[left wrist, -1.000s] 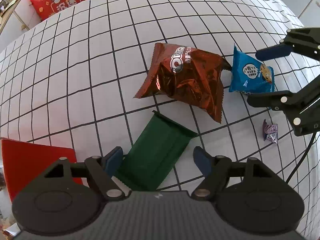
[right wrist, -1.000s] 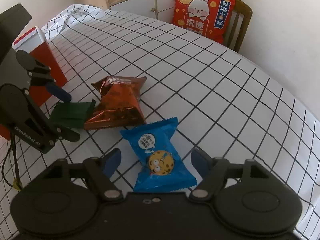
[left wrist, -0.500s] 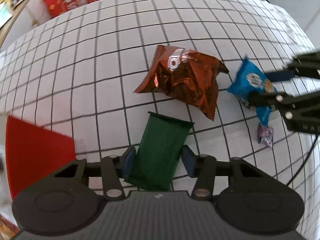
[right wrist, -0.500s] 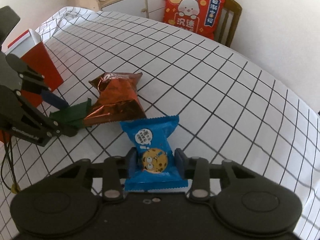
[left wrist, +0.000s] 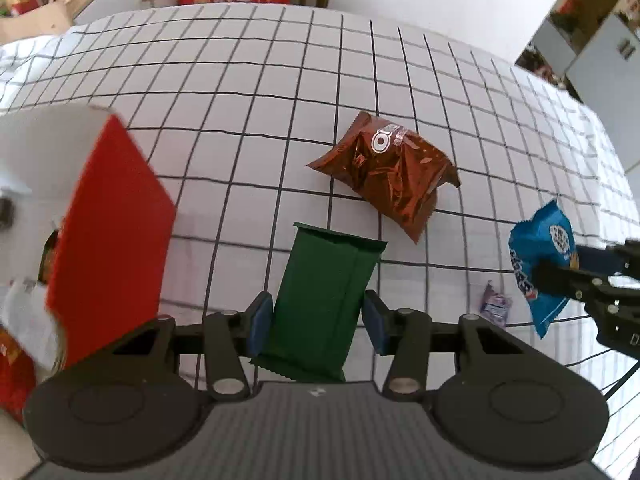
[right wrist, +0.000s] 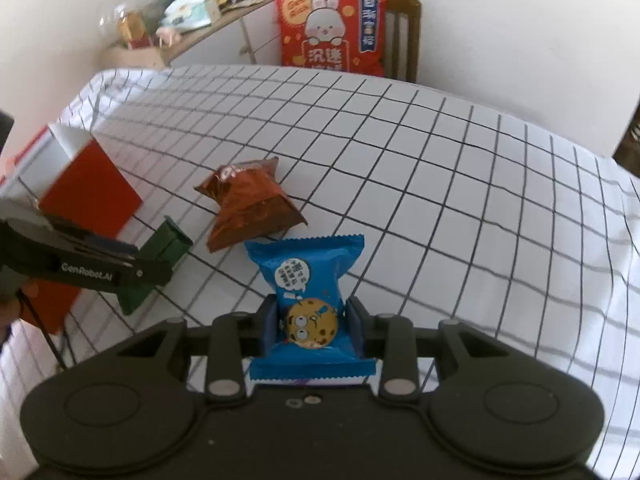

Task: Organize snacks
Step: 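Grasp the green bar with the left tool while the right tool grasps the blue cookie packet, then carry the green bar with the left tool while the right tool carries the blue packet over the box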

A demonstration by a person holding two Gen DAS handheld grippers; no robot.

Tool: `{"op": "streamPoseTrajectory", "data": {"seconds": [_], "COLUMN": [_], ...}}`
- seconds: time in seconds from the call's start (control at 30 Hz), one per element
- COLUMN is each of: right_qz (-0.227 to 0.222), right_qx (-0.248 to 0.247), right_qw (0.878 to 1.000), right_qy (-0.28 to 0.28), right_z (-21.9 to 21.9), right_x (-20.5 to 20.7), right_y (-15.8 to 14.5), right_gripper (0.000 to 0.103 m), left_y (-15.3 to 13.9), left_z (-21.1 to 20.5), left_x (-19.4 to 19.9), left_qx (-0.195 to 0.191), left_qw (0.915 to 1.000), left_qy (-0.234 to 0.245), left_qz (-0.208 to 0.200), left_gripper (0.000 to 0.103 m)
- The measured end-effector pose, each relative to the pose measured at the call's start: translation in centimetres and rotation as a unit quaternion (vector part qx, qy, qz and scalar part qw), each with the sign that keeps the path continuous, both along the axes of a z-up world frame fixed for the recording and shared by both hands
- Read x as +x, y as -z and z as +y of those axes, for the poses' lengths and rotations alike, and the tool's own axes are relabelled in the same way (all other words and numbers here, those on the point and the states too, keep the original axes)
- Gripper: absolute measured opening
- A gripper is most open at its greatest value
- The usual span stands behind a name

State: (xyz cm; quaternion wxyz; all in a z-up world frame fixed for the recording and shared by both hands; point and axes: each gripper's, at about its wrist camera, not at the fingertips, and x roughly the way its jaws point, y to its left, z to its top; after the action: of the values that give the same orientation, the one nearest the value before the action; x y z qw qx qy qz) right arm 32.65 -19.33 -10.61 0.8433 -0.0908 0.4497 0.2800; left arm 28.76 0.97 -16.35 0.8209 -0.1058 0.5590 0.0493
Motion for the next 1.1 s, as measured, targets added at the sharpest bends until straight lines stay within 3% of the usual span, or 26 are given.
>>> {"op": "streamPoseTrajectory", "data": {"seconds": [0.27, 0.57, 1.1], "right_qz": [0.000, -0.020, -0.036], "right_qx": [0.031, 0.054, 0.072], "right_qw": [0.999, 0.998, 0.995], "right_qy": [0.017, -0.001, -0.066], "right_z": [0.3, 2.3, 11.0], "right_x": [-3.8, -8.3, -13.4], "right_y": [-2.9, -6.1, -10.0], "right_gripper": [0.034, 0.034, 0.034], "left_y": [-3.9, -8.3, -13.6], "left_z": [-0.3, 0.7, 6.9], "left_x": [-4.0, -9.0, -15.0], "left_qx": [-0.012, 0.003, 0.022], "left_qw": [0.9990, 0.9967, 0.9904], "left_qy": [-0.034, -0.060, -0.104], "left_qz": [-0.026, -0.055, -0.087], "left_gripper": [0.048, 0.048, 0.048]}}
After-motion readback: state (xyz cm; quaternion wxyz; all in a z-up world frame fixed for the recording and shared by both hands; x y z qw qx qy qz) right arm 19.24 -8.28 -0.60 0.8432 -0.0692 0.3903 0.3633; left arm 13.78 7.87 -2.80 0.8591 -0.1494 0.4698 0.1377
